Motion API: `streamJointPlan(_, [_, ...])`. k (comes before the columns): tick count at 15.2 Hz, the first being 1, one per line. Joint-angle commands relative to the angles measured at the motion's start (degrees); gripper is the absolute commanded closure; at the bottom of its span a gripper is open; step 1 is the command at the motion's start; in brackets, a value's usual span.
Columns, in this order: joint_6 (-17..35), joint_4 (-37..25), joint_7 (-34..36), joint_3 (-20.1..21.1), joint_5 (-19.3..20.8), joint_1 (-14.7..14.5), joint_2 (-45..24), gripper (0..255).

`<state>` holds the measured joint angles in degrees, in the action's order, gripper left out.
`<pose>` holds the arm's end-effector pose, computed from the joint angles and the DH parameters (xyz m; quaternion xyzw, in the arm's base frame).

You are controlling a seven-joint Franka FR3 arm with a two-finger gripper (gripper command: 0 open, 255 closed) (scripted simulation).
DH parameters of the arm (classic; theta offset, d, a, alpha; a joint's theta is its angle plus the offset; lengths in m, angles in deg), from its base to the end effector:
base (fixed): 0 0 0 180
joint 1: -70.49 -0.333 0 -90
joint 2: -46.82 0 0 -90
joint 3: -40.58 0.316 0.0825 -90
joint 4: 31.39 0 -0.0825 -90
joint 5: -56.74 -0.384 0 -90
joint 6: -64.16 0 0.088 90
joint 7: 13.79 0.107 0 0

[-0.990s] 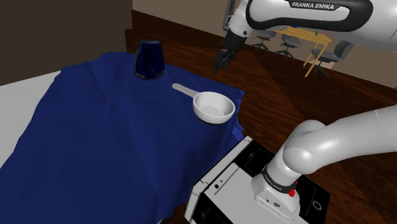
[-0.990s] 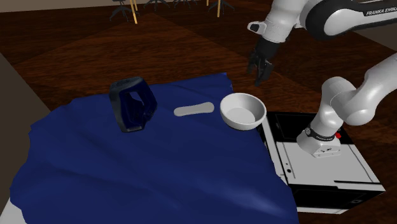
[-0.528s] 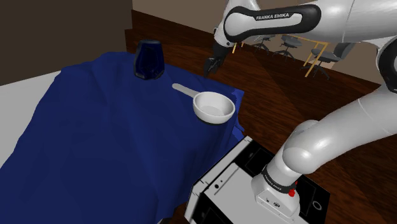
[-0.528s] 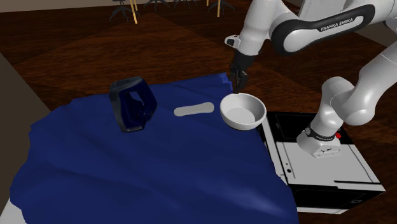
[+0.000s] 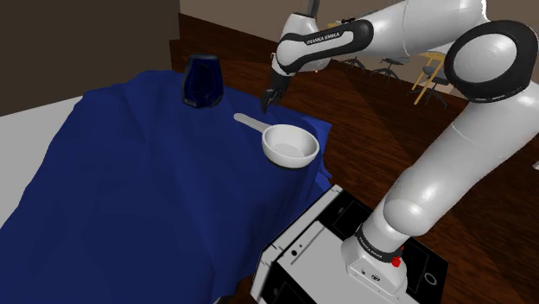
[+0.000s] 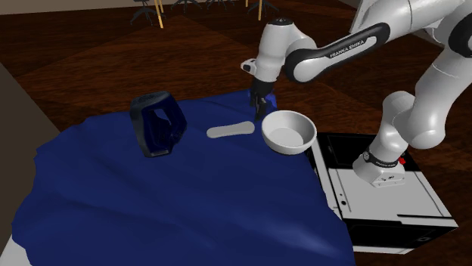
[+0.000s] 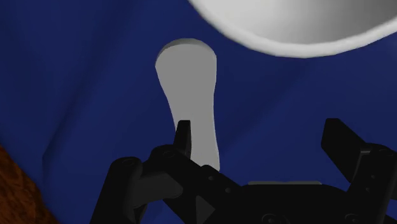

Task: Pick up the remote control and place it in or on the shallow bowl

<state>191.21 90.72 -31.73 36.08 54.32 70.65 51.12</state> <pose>0.5391 -0.0432 0.4565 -0.9911 -0.1038 -0.0829 0.0046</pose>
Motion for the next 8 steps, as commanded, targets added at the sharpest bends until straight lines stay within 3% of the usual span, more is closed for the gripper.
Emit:
streamJointPlan(1, [1.54, -2.68, -1.39, -0.39, -0.23, 0.25, -4.53, 0])
streamJointPlan(8, [4.6, -14.01, -5.07, -0.73, -1.13, 1.33, -19.93, 0])
